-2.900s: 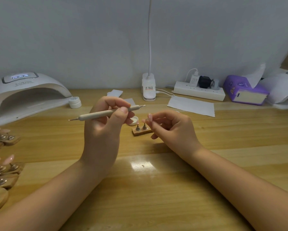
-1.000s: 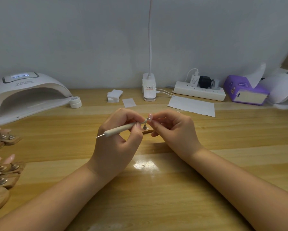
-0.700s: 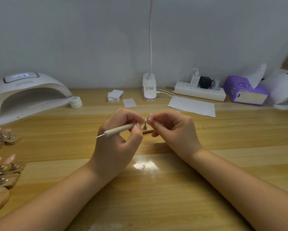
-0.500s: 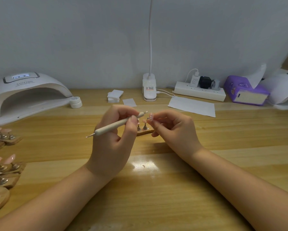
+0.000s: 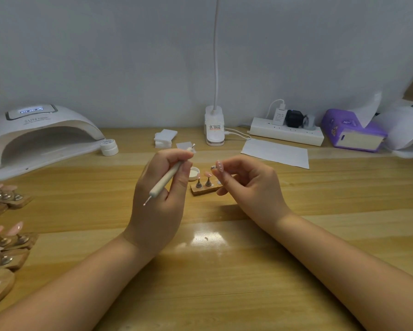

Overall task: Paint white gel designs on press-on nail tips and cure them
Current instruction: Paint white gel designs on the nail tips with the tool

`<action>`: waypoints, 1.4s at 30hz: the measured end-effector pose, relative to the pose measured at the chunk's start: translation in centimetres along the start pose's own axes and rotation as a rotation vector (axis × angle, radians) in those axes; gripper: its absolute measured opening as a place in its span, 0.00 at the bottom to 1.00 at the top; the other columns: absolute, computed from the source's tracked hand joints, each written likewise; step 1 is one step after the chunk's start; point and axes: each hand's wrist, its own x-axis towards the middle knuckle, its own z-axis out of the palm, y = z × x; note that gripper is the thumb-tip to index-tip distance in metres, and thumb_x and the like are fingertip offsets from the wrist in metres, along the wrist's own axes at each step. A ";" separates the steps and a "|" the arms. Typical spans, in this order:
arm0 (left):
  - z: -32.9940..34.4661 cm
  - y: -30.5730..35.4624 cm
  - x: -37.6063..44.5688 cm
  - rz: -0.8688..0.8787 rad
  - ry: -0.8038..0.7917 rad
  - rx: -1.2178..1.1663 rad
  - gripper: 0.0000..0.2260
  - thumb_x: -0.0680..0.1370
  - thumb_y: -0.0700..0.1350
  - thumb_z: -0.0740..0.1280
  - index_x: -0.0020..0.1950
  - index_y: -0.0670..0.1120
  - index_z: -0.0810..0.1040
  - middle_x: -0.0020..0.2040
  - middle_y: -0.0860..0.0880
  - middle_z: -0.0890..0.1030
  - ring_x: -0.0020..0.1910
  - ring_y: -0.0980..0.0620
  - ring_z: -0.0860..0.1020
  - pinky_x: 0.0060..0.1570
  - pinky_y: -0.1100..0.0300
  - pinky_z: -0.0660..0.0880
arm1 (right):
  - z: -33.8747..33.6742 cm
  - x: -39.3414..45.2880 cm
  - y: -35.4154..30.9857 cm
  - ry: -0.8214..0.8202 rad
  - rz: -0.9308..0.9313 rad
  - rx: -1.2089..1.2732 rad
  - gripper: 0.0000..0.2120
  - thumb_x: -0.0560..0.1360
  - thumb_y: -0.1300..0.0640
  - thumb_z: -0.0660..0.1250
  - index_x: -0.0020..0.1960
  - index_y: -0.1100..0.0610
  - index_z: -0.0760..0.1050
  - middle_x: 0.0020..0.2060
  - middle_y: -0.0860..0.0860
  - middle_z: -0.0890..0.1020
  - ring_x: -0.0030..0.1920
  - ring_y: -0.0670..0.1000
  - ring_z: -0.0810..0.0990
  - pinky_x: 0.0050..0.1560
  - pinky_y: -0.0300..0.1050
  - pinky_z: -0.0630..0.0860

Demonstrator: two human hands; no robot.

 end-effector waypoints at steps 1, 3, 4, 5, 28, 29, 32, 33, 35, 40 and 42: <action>0.0 -0.3 0.0 -0.005 -0.009 0.018 0.07 0.79 0.41 0.62 0.55 0.52 0.75 0.48 0.50 0.79 0.48 0.54 0.78 0.49 0.64 0.74 | 0.0 0.0 0.1 0.003 0.023 -0.014 0.04 0.75 0.60 0.70 0.49 0.59 0.81 0.39 0.51 0.84 0.33 0.48 0.83 0.34 0.42 0.80; 0.1 -0.8 -0.1 -0.025 -0.029 0.051 0.07 0.79 0.40 0.62 0.55 0.48 0.76 0.49 0.49 0.79 0.50 0.58 0.77 0.49 0.69 0.71 | -0.1 0.1 0.3 0.017 0.066 -0.064 0.05 0.75 0.56 0.71 0.48 0.56 0.82 0.37 0.48 0.84 0.31 0.49 0.81 0.34 0.45 0.80; 0.1 -1.0 -0.1 -0.045 -0.038 0.061 0.07 0.79 0.40 0.62 0.55 0.48 0.76 0.50 0.49 0.78 0.50 0.60 0.76 0.49 0.72 0.69 | -0.1 0.2 0.4 0.030 0.081 -0.110 0.05 0.75 0.54 0.71 0.47 0.55 0.83 0.36 0.48 0.83 0.31 0.49 0.79 0.33 0.46 0.78; 0.2 -1.2 -0.1 -0.068 -0.046 0.068 0.08 0.79 0.40 0.62 0.55 0.48 0.76 0.50 0.50 0.78 0.51 0.62 0.75 0.49 0.74 0.68 | 0.0 0.2 0.6 0.043 0.091 -0.167 0.06 0.75 0.53 0.71 0.46 0.54 0.84 0.34 0.48 0.82 0.31 0.49 0.77 0.33 0.47 0.76; 0.3 -1.3 -0.2 -0.128 -0.117 0.106 0.09 0.76 0.41 0.61 0.54 0.48 0.77 0.49 0.52 0.76 0.50 0.64 0.73 0.48 0.77 0.66 | 0.0 0.8 1.3 -0.053 0.228 -0.661 0.10 0.75 0.50 0.66 0.46 0.53 0.84 0.34 0.46 0.80 0.39 0.49 0.78 0.41 0.47 0.77; 0.3 -1.3 -0.2 -0.129 -0.116 0.101 0.09 0.76 0.41 0.61 0.54 0.48 0.77 0.49 0.52 0.76 0.50 0.64 0.73 0.48 0.77 0.66 | -0.2 0.6 1.1 -0.064 0.215 -0.669 0.10 0.75 0.50 0.66 0.45 0.53 0.84 0.34 0.46 0.80 0.39 0.49 0.78 0.41 0.48 0.78; 0.2 -1.2 -0.2 -0.129 -0.116 0.090 0.09 0.76 0.40 0.61 0.54 0.47 0.77 0.49 0.51 0.77 0.50 0.65 0.73 0.48 0.77 0.66 | -0.4 0.3 0.6 -0.091 0.143 -0.750 0.11 0.75 0.48 0.65 0.43 0.52 0.83 0.33 0.46 0.79 0.36 0.48 0.77 0.37 0.46 0.77; 0.2 -1.2 -0.2 -0.128 -0.116 0.088 0.09 0.76 0.40 0.61 0.54 0.47 0.77 0.49 0.51 0.77 0.50 0.65 0.73 0.48 0.77 0.66 | -0.6 0.3 0.4 -0.081 0.106 -0.774 0.12 0.75 0.47 0.65 0.41 0.53 0.82 0.32 0.46 0.78 0.36 0.48 0.76 0.36 0.44 0.75; 0.2 -1.2 -0.2 -0.131 -0.116 0.081 0.09 0.76 0.39 0.61 0.54 0.48 0.77 0.49 0.52 0.77 0.50 0.65 0.74 0.48 0.77 0.67 | -1.2 0.8 0.2 -0.038 0.026 -0.784 0.12 0.75 0.47 0.65 0.39 0.53 0.81 0.30 0.46 0.77 0.33 0.47 0.74 0.32 0.42 0.71; 0.1 -1.4 -0.2 -0.157 -0.115 0.066 0.09 0.76 0.40 0.61 0.54 0.50 0.76 0.49 0.54 0.77 0.51 0.64 0.74 0.48 0.77 0.66 | -4.2 2.7 1.7 0.243 0.072 -0.774 0.15 0.72 0.50 0.68 0.57 0.54 0.75 0.48 0.48 0.73 0.46 0.48 0.73 0.38 0.42 0.71; 0.2 -1.4 -0.2 -0.155 -0.115 0.070 0.09 0.78 0.39 0.62 0.54 0.49 0.77 0.49 0.54 0.77 0.50 0.64 0.74 0.48 0.77 0.67 | -5.1 3.0 3.1 0.185 0.259 -0.738 0.26 0.70 0.48 0.69 0.66 0.53 0.67 0.58 0.50 0.71 0.58 0.51 0.71 0.54 0.47 0.73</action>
